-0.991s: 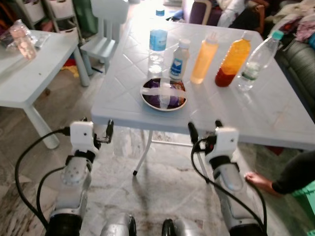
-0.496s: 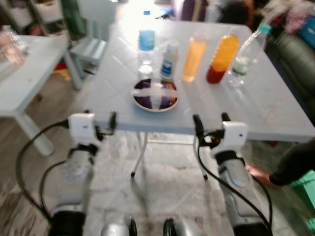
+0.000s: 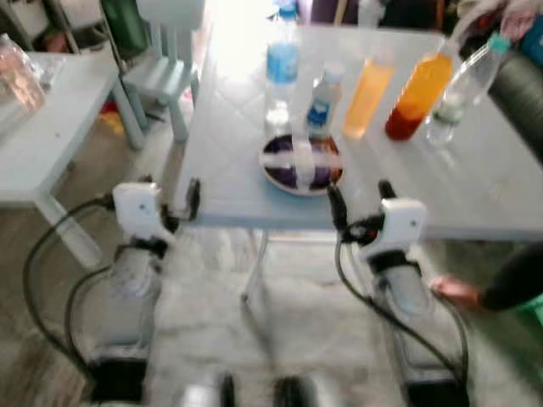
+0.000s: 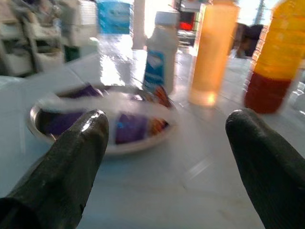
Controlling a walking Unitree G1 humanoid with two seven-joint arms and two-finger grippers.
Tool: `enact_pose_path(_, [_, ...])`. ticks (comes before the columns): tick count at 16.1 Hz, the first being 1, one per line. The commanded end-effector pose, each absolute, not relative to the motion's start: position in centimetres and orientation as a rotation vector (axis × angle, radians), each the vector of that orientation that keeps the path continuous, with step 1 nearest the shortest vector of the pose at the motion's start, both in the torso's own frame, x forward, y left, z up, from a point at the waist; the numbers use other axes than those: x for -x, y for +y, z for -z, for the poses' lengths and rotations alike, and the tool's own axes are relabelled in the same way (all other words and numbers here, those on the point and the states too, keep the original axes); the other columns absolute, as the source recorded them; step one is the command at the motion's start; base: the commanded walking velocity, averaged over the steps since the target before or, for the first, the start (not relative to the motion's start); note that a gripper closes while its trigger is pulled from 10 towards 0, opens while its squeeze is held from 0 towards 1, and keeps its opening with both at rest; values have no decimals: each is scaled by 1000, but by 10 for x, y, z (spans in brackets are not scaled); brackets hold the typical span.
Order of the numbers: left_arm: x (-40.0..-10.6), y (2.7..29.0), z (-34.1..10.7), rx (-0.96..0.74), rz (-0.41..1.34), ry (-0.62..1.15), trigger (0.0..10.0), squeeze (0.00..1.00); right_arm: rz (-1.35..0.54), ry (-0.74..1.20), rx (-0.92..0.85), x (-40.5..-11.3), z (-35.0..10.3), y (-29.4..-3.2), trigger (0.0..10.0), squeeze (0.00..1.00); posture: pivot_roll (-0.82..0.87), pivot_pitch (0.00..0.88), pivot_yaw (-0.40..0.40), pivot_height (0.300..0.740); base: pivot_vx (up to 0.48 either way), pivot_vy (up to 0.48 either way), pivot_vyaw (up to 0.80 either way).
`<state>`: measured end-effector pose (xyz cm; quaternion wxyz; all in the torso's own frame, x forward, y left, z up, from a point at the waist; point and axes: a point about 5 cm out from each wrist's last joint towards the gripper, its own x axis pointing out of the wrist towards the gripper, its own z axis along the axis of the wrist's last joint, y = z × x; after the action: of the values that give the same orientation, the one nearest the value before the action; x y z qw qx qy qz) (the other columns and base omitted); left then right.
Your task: Restocking fridge
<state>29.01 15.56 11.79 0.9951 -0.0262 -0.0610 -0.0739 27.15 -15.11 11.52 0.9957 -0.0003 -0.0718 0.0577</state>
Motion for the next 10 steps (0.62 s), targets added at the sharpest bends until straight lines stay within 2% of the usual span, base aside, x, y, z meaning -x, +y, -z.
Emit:
enact_pose_path(1, [-290, 158, -121, 35, 152, -128, 10000, 0, -105, -155, -3, -272, -119, -152, 10000, 0, 62, 79, -60, 740, 0, 0, 0])
enact_pose_path(10, [-286, 156, -118, 17, 171, -112, 10000, 0, -16, -123, -120, -289, -124, -168, 10000, 0, 78, 92, -49, 740, 0, 0, 0])
